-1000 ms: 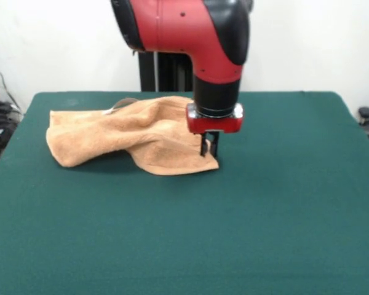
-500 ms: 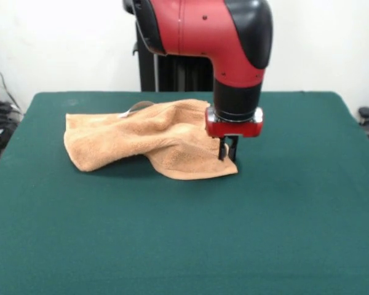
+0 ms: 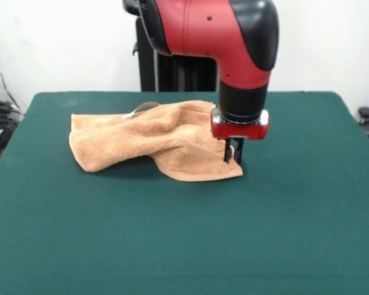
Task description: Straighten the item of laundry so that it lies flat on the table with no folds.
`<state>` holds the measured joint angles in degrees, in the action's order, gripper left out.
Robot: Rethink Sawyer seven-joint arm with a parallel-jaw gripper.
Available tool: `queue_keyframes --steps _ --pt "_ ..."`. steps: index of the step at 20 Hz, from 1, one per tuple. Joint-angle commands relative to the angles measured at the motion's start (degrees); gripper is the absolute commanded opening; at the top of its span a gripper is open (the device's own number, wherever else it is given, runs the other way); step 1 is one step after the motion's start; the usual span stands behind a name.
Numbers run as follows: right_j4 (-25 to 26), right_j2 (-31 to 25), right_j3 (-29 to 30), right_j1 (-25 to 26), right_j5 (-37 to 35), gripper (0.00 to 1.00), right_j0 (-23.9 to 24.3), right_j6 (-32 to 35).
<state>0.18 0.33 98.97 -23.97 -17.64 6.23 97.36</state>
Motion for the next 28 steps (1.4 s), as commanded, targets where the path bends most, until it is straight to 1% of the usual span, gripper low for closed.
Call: queue_keyframes --steps 1,7,14,17,22,28 --pt "-3.3 -5.6 0.6 5.7 7.2 0.00 -1.9 13.4" --pt "0.7 -4.3 8.1 0.2 5.8 0.00 2.8 9.5" --pt "2.3 -3.5 9.9 -0.8 6.7 0.00 4.5 7.8" --pt "3.8 -2.9 11.9 -2.7 6.1 0.00 6.4 6.1" --pt "8.0 -2.9 15.4 -6.2 5.2 0.00 11.4 2.8" --pt "13.7 -3.5 17.5 -8.6 4.2 0.00 17.9 0.1"
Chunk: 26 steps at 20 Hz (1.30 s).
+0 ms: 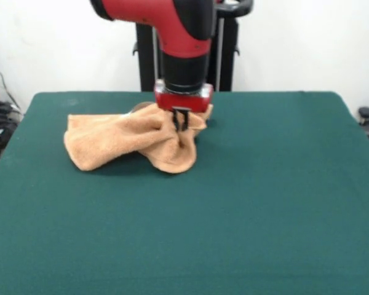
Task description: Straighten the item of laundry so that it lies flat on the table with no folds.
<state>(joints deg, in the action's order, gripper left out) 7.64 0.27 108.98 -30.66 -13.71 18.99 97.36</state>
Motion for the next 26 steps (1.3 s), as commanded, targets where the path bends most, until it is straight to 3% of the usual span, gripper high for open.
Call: queue_keyframes --steps 1,10,18,26 --pt "7.0 -3.7 7.6 -2.2 0.1 0.00 6.0 -0.1" --pt "11.3 -5.2 6.6 -2.0 -0.9 0.00 8.8 1.7" --pt "6.3 -7.9 1.3 5.5 3.9 0.00 2.0 9.4" --pt "-1.3 -5.1 -1.2 7.7 5.8 0.00 -6.6 15.7"
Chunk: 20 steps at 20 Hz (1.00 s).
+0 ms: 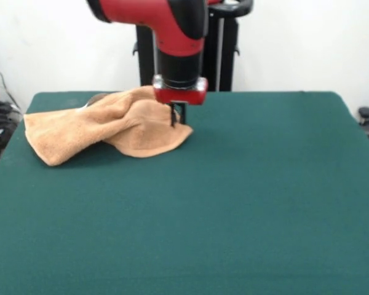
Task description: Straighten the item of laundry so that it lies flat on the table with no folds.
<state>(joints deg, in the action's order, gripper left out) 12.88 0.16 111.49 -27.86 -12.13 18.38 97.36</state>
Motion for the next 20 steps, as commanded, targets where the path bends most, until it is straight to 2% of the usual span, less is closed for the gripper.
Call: queue_keyframes --steps 1,11,20 --pt "-7.5 -4.8 -3.9 5.1 4.3 0.00 -6.7 15.9" --pt "-16.6 -2.6 -6.7 7.8 4.8 0.00 -14.0 17.5" --pt "-19.2 -1.9 -6.0 8.2 6.4 0.00 -14.4 15.1"
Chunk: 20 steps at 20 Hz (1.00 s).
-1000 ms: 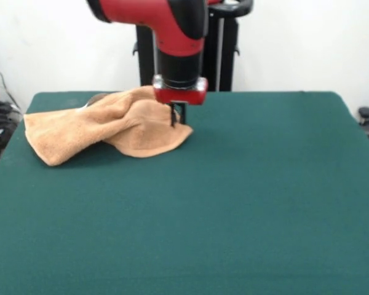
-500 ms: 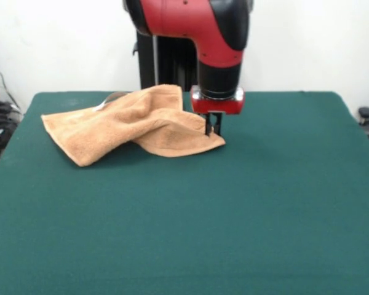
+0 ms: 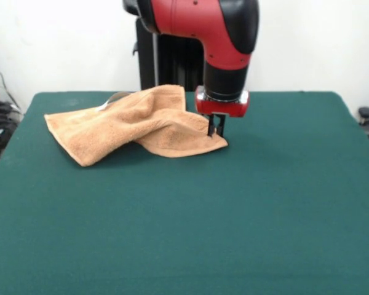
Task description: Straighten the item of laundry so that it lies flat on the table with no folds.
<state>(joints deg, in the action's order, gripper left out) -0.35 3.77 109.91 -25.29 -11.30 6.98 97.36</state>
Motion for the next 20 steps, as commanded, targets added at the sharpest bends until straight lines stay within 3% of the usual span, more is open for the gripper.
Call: queue_keyframes --steps 1,13,20 --pt "-6.3 -5.6 -4.4 5.6 5.5 0.00 -3.2 15.1" --pt "-11.1 -5.4 -5.7 7.0 5.9 0.00 -6.0 16.2" --pt "-10.3 -4.7 -3.3 5.2 5.5 0.00 -5.2 14.1"
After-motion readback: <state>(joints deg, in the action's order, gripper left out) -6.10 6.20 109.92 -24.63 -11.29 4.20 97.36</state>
